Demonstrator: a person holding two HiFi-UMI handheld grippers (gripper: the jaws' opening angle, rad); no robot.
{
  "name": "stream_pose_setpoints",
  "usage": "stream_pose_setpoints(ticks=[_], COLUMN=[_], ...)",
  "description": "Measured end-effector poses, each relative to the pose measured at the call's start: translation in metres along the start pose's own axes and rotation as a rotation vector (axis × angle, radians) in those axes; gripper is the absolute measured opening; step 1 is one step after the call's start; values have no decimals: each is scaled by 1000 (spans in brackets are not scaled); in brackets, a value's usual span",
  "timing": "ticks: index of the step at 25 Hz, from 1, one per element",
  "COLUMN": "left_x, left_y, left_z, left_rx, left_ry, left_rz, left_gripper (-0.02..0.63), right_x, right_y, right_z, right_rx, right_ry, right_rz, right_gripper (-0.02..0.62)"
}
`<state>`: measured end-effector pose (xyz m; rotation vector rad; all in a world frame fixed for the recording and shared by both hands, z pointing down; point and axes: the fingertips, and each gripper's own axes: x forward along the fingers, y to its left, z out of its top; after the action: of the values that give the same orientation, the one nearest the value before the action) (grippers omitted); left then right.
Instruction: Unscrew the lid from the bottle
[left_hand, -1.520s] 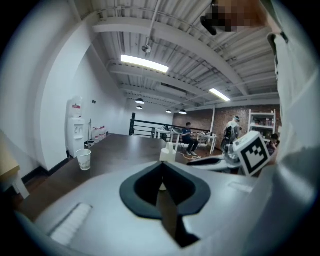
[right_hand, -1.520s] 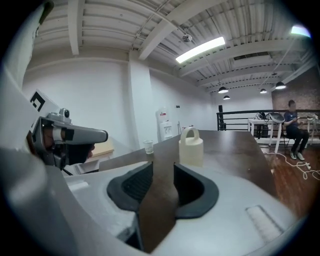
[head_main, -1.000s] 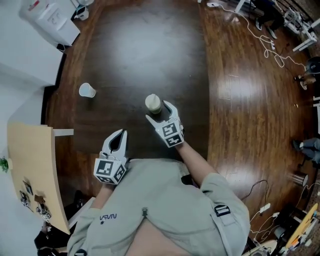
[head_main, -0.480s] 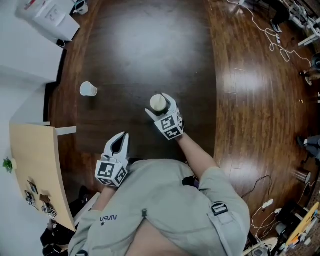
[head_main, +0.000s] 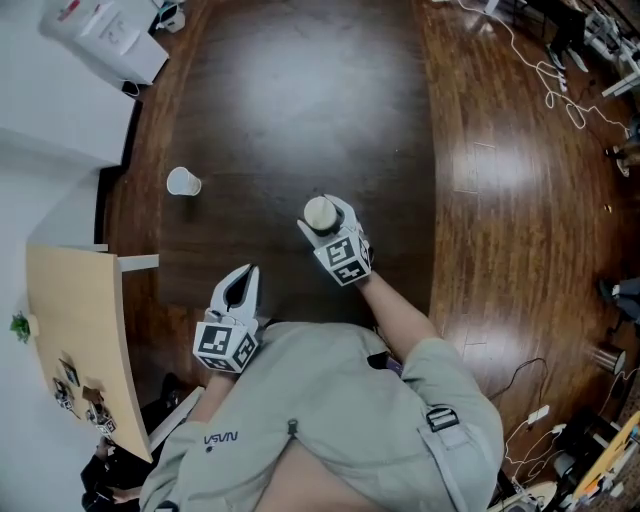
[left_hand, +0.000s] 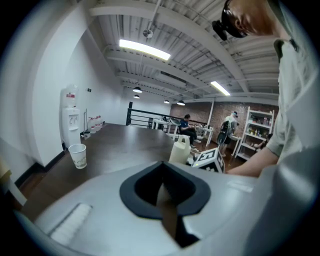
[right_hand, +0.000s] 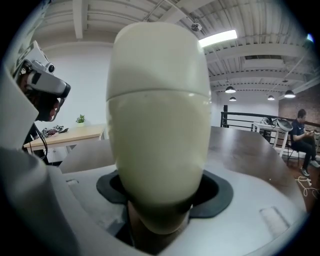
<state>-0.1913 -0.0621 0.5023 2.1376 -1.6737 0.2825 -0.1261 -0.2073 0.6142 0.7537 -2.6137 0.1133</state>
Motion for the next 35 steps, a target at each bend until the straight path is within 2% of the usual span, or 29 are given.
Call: stream_pose_setpoints(ticks=[6,9,12,14,16,20,23,26,30,32,35], left_x=[13,17,17,16,14,7,2,-1,-8,-13,-20], left_y=[11,11,5,-2,-7,-14,-27,-37,-48,-57,-74], left_z=[30,46,65,78,88,100,110,119,129,134,140], left_rx=[6,-15,-50,-73,-75,-64,-67,-73,-157,-140,-64], left_ry=[-74,-112,-156,-185,-192,-165,-148,-139,-120,-121,-127], left_rz=[-57,-117,-210,-286,-360,-508,-662,-811,-1043,-1141,-1239], left_gripper=[6,6,8,17,60,116,182,230,316,324,324], right_x=[-23,-38,-58,-72,-82,-94,-103,-107,-111,-114,-118], right_y=[15,30,50,62,77,104,121,139,167,178,188], right_z=[28,45,60,69,77,91,101,109,116,118,120], right_rx=[38,50,66,85,127,258,288,262,184,144,91], right_ry=[-33,-27,-19,-17,-13,-12,-10,11,71,109,150], right_rz=[64,155,269,347,440,662,793,882,995,1044,1089], right_gripper=[301,301,302,302,301,301,301,301,301,302,301])
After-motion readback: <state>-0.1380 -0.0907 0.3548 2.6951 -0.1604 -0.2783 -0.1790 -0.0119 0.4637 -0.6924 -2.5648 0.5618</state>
